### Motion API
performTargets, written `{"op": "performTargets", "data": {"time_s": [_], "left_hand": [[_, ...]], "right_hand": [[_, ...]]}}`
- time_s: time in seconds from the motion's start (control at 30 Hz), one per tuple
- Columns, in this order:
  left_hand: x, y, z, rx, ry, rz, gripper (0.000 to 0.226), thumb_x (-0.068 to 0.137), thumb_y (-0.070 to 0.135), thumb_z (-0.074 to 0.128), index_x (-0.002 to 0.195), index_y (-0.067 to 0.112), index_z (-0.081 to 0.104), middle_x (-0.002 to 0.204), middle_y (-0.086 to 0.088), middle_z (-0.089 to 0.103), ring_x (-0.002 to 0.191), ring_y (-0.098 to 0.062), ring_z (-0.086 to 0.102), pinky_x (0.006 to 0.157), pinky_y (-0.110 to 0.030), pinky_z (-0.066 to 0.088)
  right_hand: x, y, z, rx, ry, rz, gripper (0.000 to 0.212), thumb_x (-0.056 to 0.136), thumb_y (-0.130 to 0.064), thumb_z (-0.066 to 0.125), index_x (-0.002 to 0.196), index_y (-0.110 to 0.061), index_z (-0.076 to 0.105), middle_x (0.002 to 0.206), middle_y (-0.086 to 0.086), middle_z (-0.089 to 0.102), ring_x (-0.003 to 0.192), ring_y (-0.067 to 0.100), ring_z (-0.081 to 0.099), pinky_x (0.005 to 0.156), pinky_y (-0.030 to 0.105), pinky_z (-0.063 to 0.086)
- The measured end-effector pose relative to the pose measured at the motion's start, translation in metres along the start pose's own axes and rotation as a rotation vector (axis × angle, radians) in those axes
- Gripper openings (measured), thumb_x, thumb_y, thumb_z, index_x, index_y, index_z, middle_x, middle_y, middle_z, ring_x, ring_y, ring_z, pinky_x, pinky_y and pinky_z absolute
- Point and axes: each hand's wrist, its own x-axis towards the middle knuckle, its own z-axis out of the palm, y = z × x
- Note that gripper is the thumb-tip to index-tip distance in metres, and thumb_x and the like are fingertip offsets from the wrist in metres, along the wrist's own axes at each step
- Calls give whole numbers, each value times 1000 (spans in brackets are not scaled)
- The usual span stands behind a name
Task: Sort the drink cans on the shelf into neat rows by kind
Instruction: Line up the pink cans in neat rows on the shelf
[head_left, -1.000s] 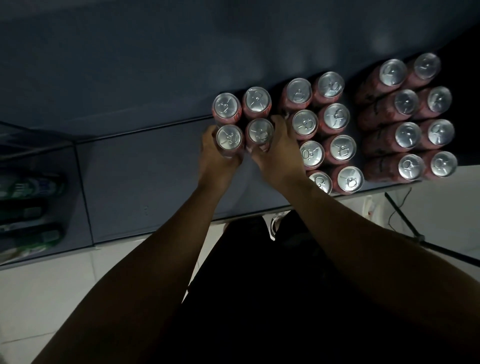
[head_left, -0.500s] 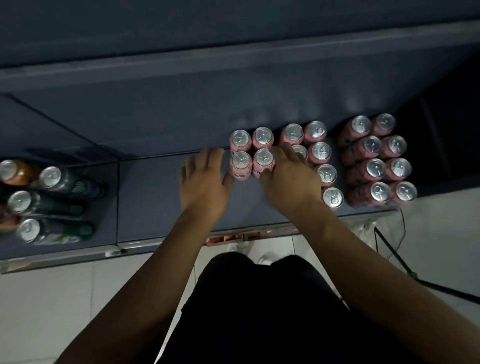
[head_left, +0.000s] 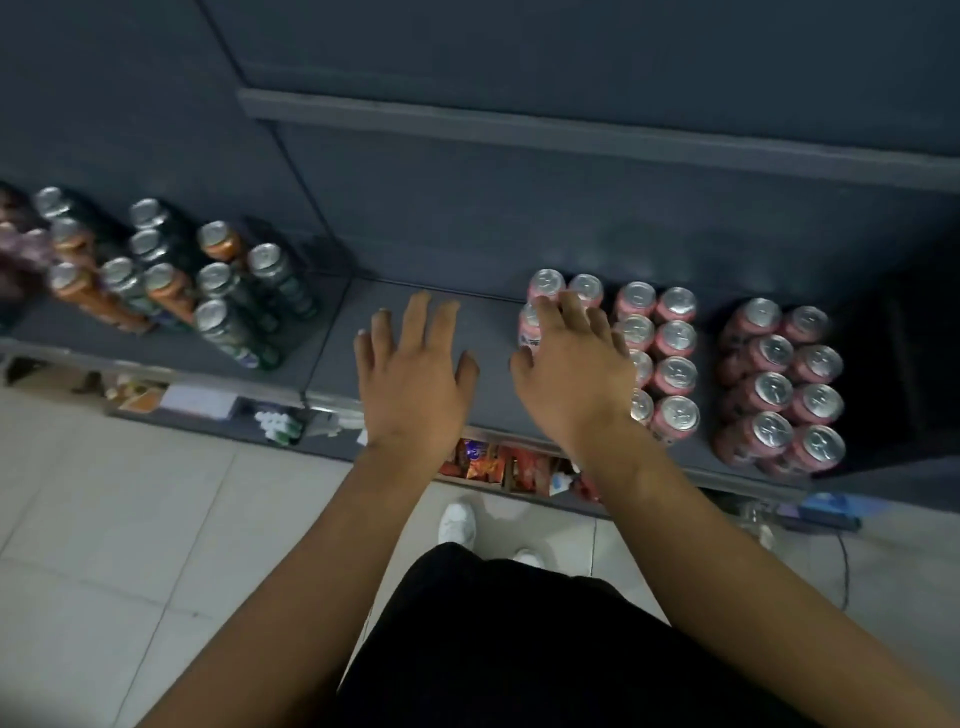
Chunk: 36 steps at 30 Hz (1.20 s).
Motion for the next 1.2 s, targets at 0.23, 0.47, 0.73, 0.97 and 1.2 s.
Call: {"op": "performTargets", "data": {"time_s": [0.23,0.47,0.73,0.97,1.2], "left_hand": [[-50,-67,-22,37,86,-203,55,100,41,53,150,20,43,160,-8,37,144,-46,33,118,-61,26],[-103,-172,-33,112,135,-420,49,100,44,46,143,20,49,155,-7,43,137,-45,42,110,-59,35],[-160,-324,-50,140,201,-573,48,100,41,53,142,19,50,152,-8,48,129,-46,47,106,-60,38],[-184,-423,-71,141,144,-684,52,102,46,45,148,24,43,156,-6,42,136,-43,41,112,-58,34],[-173,-481,-75,97,105,-772,54,103,49,42,153,27,37,161,-3,34,144,-39,32,119,-54,26]], "right_hand": [[-28,-77,17,-33,-62,-211,70,100,-44,44,161,-29,12,165,7,24,149,36,27,117,53,32],[-55,-186,47,-97,-123,-407,67,103,-43,41,161,-27,13,169,8,16,153,37,18,120,53,26],[-96,-342,105,-116,-147,-567,65,101,-46,46,158,-28,21,168,6,20,151,37,22,117,53,31],[-115,-444,134,-143,-137,-649,63,100,-44,45,157,-26,24,167,6,22,150,36,25,115,53,34],[-96,-507,154,-175,-161,-696,62,100,-42,45,155,-24,26,166,7,23,148,36,27,112,51,36]]}}
